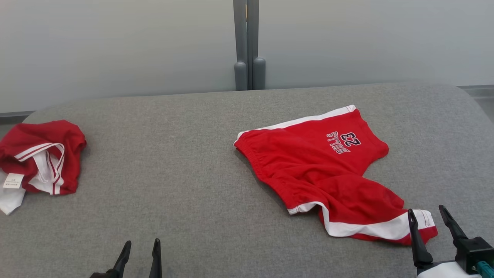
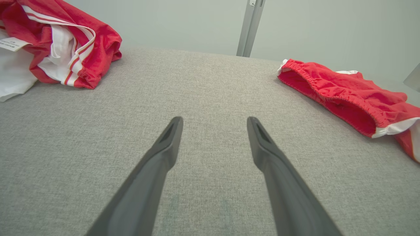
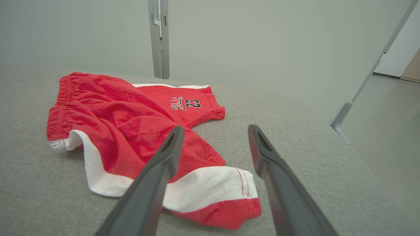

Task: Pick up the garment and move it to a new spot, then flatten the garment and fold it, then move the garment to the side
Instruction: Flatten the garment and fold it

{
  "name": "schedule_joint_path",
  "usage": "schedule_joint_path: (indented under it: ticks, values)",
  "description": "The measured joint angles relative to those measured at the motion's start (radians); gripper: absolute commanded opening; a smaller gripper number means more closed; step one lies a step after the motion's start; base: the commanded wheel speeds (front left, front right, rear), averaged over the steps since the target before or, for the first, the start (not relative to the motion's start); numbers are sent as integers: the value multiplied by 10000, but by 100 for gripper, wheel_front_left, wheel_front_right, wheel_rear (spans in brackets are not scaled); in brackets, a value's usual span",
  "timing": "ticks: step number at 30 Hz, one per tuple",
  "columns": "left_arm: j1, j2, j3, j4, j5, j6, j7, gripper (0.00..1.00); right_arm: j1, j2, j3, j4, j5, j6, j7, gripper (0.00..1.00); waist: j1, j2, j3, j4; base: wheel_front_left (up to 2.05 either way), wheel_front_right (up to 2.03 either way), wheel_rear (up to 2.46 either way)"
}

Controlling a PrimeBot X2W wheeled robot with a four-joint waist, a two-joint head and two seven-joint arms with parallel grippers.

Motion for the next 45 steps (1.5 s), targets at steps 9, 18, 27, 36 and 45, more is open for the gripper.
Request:
schedule_joint_path:
  ticks: [9,18,27,36,45]
  values:
    - [-290,-40,-1026,-50,-378,-36,2,100,-472,-393,270,-56,702,0,0,100,0,0,178,-210,0,0,0]
    - [-1433,-77,-3684,-853,-2002,-10,2209,100,-1592,-3032,1962,777,2441,0,1544,100,0,0,856,-504,0,0,0]
    - [-2738,-81,-5149,-558,-3126,602,3870,100,-2640,-4416,3992,886,4736,0,3346,100,1,0,2028,-845,0,0,0]
    - [-3226,-81,-5497,-280,-3542,982,4008,100,-2945,-4882,4660,926,5674,0,3390,100,1,0,2484,-1139,0,0,0]
    - [-3776,-81,-5789,61,-3962,1152,3856,100,-3236,-5028,5223,907,6232,0,3388,100,1,0,2697,-1209,0,0,0]
